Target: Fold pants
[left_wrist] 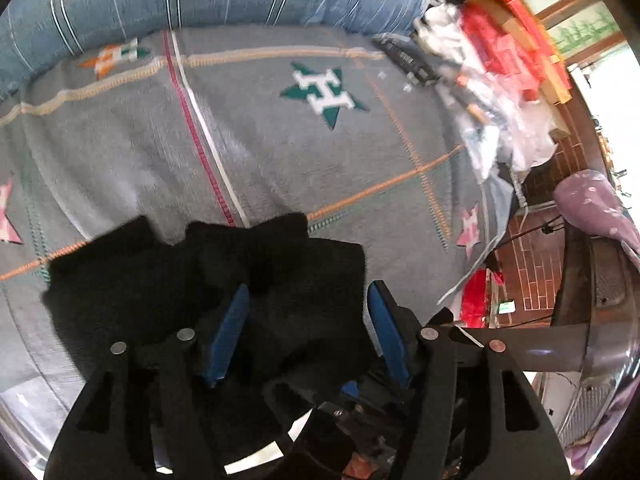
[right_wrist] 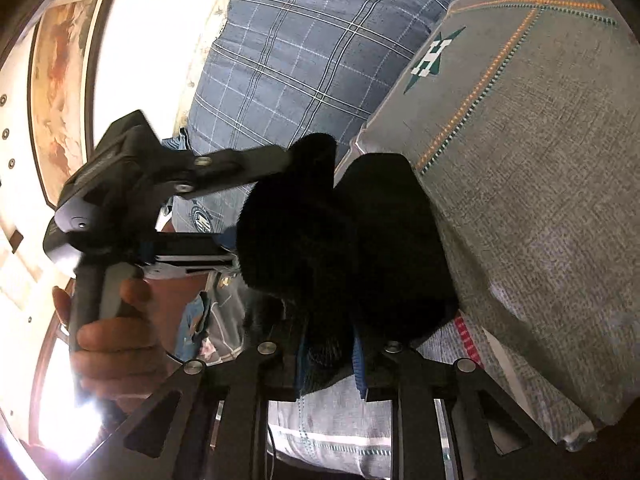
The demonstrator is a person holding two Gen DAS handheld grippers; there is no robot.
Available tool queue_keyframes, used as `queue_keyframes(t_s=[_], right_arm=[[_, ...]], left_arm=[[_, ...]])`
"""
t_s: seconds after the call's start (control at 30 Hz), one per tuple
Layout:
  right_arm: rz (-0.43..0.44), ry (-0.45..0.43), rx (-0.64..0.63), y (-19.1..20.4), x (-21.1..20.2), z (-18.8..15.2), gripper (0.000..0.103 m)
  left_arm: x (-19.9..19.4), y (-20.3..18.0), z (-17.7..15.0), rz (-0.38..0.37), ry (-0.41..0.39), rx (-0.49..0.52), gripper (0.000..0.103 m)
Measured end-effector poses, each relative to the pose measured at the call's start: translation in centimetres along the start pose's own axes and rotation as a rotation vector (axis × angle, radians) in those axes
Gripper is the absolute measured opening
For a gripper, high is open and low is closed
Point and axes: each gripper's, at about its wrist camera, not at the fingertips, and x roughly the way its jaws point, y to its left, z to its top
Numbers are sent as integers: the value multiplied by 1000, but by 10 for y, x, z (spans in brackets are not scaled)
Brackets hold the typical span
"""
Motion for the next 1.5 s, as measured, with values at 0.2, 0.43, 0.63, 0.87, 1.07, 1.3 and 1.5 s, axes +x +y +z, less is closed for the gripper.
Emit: queue_keyframes(t_s=[0.2,0.43,0.63,0.87,1.07,1.3,1.5], right_arm=[[-50,-87,-41,13,-42,9,45],[-62,-110,-54,36,-32,45,67],[-168,9,-196,57,23,51,8],[-280,-16,-384,74,36,78,7],[-268,36,-183,28,32,81,16],[-148,52,-138,37,-10,57,61],[-255,142,-317,58,11,36,15]], left_arm=[[-48,50,-13,-32,-127,-101,61],[-42,140,-56,-166,-130,-358,62],[-34,146,-66,-161,-164,-402,58],[-36,129,-57,19,-265,-336,58],[-27,130,-56,43,-227,-325,58],[-46,132,-104,-109,-243,-351,61],[-8,130,-118,-82,-145,-399,61]])
